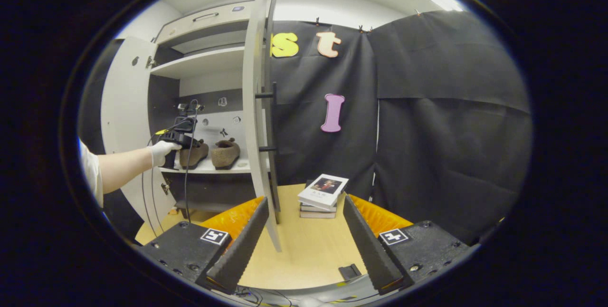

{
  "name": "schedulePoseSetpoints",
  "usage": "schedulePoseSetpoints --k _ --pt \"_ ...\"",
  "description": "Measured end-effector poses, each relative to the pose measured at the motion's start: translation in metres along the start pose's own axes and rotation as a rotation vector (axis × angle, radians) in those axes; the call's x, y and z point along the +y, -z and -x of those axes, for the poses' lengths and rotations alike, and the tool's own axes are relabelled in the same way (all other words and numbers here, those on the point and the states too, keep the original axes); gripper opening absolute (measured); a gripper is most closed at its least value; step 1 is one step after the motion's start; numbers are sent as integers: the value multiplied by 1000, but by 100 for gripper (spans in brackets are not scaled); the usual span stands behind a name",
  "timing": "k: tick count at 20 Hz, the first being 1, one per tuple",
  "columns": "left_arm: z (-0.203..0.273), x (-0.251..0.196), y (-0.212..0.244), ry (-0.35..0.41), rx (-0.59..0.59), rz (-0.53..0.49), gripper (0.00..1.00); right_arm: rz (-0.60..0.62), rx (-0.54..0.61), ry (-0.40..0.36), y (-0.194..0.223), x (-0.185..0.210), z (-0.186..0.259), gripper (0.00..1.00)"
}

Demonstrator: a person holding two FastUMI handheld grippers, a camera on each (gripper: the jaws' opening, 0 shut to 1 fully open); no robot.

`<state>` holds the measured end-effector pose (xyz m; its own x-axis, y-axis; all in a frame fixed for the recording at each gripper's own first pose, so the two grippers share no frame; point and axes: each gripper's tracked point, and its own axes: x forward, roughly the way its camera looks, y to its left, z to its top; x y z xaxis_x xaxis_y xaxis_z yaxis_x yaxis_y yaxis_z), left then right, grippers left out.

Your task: Grab one shoe with the right hand and put it into the shoe cabinet, grab the other shoe with the left hand and put it into the shoe cabinet; then close the right door with the right hand and the left door with the left hand.

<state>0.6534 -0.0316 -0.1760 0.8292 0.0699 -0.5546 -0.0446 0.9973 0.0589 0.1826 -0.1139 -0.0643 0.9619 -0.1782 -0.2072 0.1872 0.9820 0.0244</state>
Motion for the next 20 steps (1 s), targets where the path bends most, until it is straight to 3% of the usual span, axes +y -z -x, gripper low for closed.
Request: schedulePoseSetpoints --k 1,4,6,7,11,20 --pt "2 2 1 2 -6 7 34 0 -1 -5 -1 3 0 100" --pt "19 15 -2 -1 -45 24 93 2 -11 -15 -3 9 1 100" --pt "36 19 -8 10 -93 24 94 6 -15 -21 -5 12 2 100" --pt "44 18 -10 21 -107 22 100 6 -17 -27 -6 14 3 100" --pt "90 10 -15 62 -190 9 97 14 -36 -51 -13 26 7 100" --pt "251 -2 -29 155 -466 10 96 30 -110 -101 -36 58 18 100"
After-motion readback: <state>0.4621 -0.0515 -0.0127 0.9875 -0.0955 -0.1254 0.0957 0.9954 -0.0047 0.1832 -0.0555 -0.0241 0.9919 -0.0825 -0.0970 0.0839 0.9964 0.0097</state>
